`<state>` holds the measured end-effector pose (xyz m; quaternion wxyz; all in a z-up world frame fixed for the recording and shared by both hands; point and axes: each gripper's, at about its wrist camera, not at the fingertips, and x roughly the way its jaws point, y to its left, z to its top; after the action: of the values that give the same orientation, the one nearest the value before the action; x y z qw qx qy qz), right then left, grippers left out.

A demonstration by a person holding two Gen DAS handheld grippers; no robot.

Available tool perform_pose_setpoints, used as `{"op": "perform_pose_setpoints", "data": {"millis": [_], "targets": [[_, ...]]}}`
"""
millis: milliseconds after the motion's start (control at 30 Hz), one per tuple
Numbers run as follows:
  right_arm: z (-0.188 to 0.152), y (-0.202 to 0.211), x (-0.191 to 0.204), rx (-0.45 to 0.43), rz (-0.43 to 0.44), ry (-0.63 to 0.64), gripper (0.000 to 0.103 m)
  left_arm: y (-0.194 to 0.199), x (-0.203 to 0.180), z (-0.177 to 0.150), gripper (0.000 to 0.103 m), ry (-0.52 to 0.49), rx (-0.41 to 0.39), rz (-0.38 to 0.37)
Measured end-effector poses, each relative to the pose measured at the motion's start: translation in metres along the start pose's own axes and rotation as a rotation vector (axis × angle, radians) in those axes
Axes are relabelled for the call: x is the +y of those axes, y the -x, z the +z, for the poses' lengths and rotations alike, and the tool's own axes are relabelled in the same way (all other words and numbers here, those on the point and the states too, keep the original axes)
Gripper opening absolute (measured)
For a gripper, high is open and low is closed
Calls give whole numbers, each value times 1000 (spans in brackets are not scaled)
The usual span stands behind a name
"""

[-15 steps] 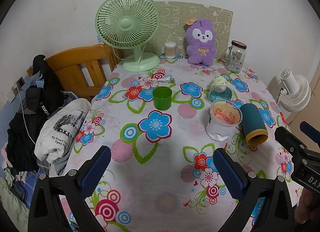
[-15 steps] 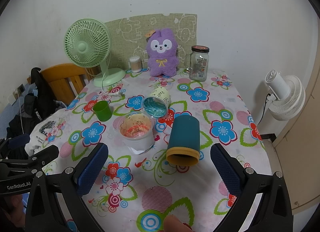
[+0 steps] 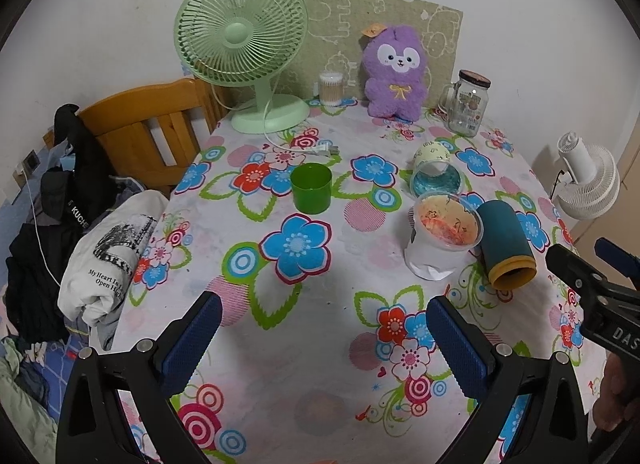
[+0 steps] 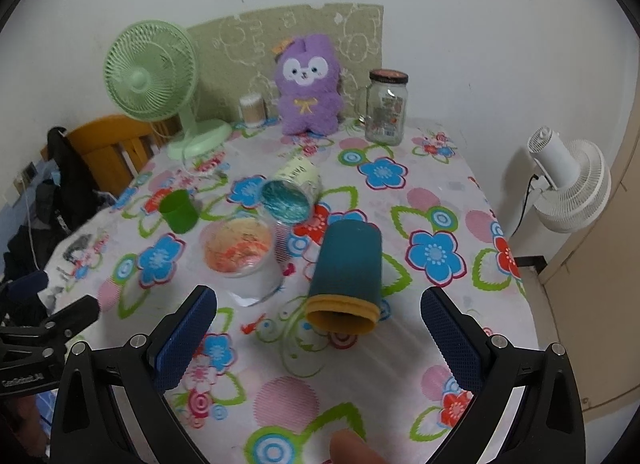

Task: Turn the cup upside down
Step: 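Move the right gripper to the teal cup and close around it, then lift the teal cup with the right gripper and carry it toward the left gripper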

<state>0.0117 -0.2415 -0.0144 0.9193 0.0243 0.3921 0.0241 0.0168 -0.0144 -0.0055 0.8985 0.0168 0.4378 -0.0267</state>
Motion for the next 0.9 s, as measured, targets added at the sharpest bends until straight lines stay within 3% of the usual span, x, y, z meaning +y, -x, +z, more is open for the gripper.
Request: {"op": "perform_pose_setpoints", "data": {"millis": [267,433,767,900], "targets": [[18,-48,-23,94,-43,-3,103,-40,-16,9,103,-32,68,-18],[25,-93,-37,210,-16,-29,103,-62,-25,12,103,-39,104,-25],[25,-148,-47,346,2,-46,102,-83,-26,5,103,-31,165,-32],[24,-157,-46,380,54,-67,87,-81,-22,4,103,-18,165,-29]]}}
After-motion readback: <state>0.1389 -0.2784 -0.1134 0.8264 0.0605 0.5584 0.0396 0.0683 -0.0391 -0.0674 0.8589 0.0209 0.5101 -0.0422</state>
